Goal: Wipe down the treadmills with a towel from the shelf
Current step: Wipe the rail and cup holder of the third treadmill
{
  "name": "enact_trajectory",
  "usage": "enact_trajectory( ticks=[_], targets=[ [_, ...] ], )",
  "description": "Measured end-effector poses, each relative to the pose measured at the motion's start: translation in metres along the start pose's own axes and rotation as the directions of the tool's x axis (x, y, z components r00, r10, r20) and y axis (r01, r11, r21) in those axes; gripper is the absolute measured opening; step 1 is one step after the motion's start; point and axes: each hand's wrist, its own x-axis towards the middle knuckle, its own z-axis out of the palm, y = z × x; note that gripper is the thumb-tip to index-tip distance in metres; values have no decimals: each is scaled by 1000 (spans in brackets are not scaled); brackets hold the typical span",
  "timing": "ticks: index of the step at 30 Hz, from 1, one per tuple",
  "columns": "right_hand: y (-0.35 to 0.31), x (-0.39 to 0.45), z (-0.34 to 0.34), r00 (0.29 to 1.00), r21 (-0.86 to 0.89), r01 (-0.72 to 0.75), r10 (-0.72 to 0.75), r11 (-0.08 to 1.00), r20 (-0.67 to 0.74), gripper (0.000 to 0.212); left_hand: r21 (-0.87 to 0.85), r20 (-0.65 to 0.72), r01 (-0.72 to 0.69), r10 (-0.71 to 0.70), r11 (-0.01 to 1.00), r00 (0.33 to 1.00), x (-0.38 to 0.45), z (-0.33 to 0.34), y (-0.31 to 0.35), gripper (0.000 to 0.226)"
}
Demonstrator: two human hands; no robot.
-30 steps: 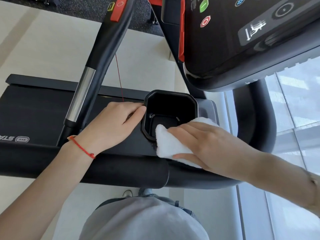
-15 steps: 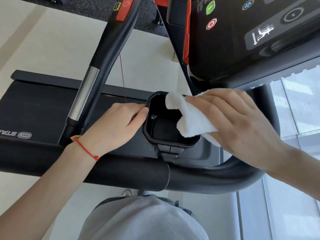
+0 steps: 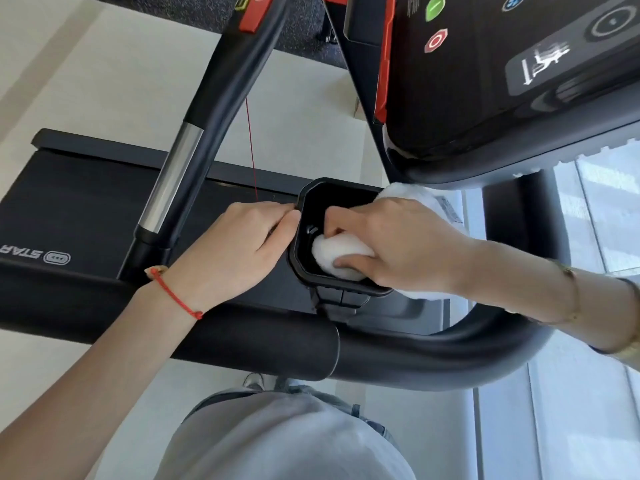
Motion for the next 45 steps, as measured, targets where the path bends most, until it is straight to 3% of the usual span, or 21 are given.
enact_trajectory(
  ticks=[4,10,13,16,19,21,26,31,34,38,41,45],
  targets=[
    [0,12,2,999,42,-41,41,998,-14,25,-15,-2,-11,11,1000,1000,-1,-1,1,38],
    [18,-12,-16,978,-50,128,-118,991,171,33,-17,-5,-6,6,1000,1000,0,-1,0,40],
    [18,-10,-14,970,-55,130,-115,990,214,10,-16,-18,-9,9,1000,1000,0,0,2,40],
    [13,0,-7,986,-30,92,-87,995,144,11,-7,-22,-5,5,1000,1000,0,1,2,39],
    [5,9,-3,996,170,-52,64,984,-67,27,-6,-31,-5,5,1000,999,0,0,2,39],
    [0,12,3,991,154,-55,73,987,-116,27,-5,-32,-8,8,1000,999,1,0,3,40],
    [0,24,15,995,-124,-12,24,992,95,19,-9,-39,-9,9,1000,999,1,0,2,44],
    [2,31,13,969,-200,102,-51,974,242,18,0,-11,-21,21,1000,1000,1,-3,1,40],
    [7,29,4,910,-163,171,-93,972,405,15,14,30,-10,9,1000,1000,-1,-5,-2,39],
    [11,30,-6,801,-200,284,-117,938,587,27,37,97,22,-26,999,995,-2,-10,-3,49],
    [10,27,-11,795,-189,310,-145,932,589,23,55,134,24,-31,998,990,-1,-15,-3,50],
    [8,15,-13,883,-149,233,-145,961,446,21,69,146,17,-27,997,989,-2,-17,-1,50]
  ],
)
